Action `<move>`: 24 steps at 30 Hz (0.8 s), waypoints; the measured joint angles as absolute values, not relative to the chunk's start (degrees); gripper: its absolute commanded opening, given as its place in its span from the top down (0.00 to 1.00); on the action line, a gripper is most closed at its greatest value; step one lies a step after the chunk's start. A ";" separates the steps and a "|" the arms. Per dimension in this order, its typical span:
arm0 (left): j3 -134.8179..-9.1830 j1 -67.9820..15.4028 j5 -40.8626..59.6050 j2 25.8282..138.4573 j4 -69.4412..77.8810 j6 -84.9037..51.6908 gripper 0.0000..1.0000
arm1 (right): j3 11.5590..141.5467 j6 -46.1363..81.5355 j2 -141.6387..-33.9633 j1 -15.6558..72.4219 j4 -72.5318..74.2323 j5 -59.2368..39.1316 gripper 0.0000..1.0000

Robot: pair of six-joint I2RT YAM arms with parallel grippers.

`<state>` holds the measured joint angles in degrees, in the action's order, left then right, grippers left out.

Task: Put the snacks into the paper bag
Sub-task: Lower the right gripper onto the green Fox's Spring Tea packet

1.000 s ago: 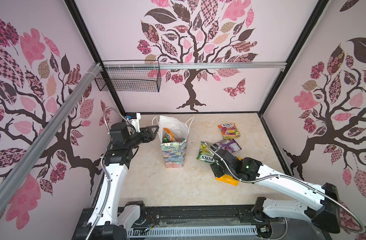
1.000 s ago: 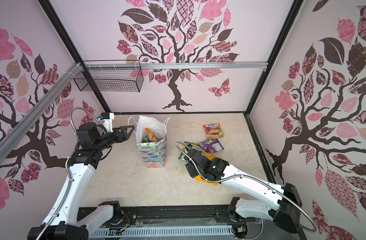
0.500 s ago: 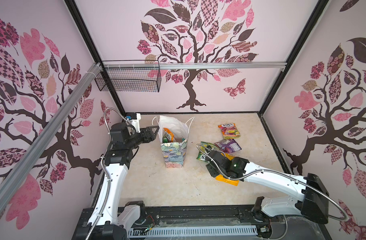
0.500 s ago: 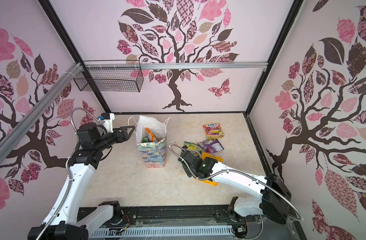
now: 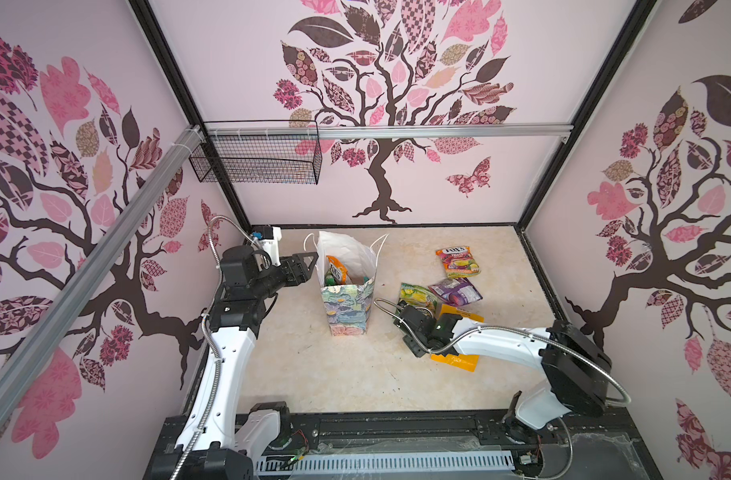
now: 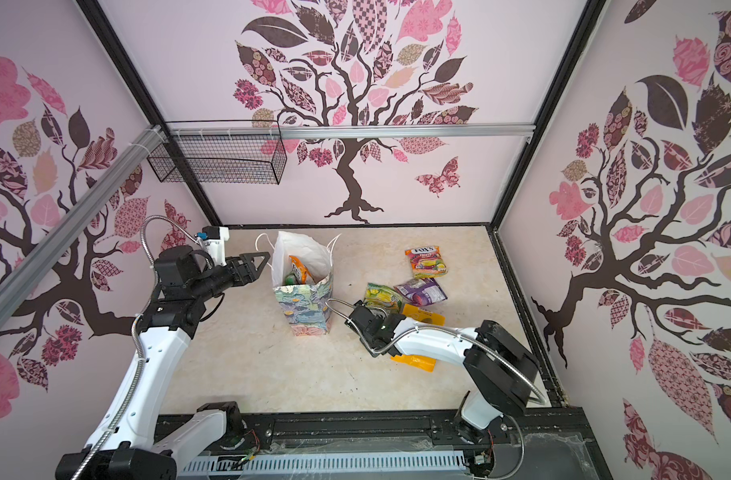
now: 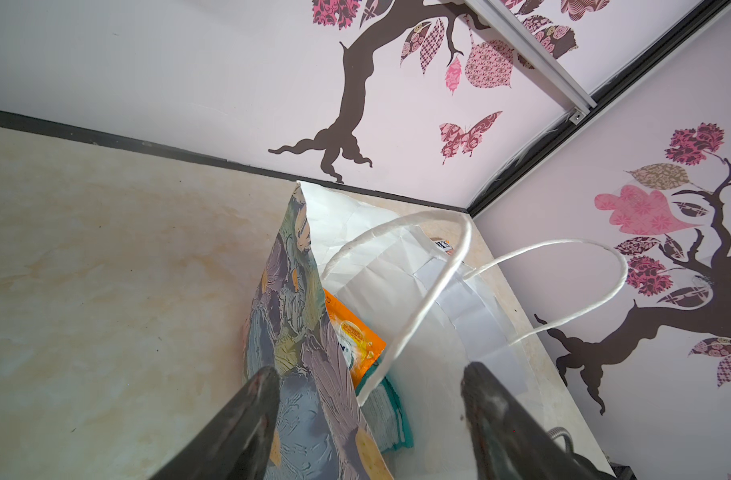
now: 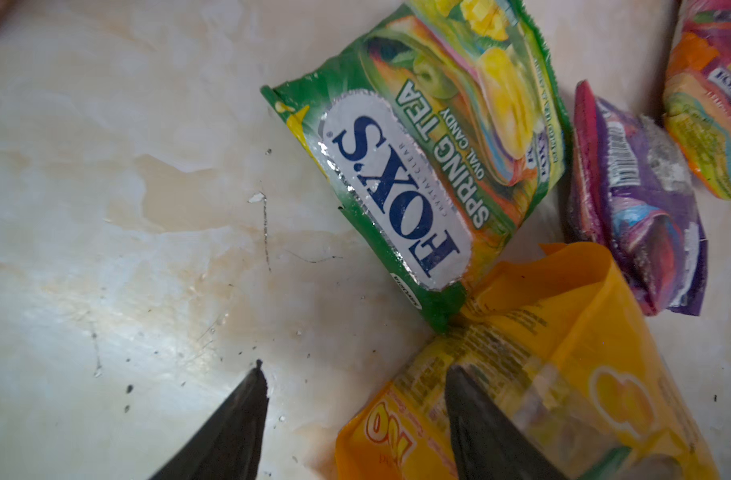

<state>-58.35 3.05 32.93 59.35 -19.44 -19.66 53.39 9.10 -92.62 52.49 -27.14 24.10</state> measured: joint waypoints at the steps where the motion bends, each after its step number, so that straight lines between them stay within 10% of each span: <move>1: -58.35 3.05 32.80 59.35 -19.46 -19.66 0.27 | 53.67 8.78 -93.56 51.99 -27.11 24.05 0.30; 24: -58.33 3.05 32.56 59.35 -19.49 -19.66 0.27 | 55.35 3.25 -100.05 46.30 -20.38 23.62 0.47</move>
<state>-58.33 3.05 32.56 59.35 -19.49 -19.66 55.35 3.25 -100.05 46.30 -20.38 23.62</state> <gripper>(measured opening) 0.731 0.555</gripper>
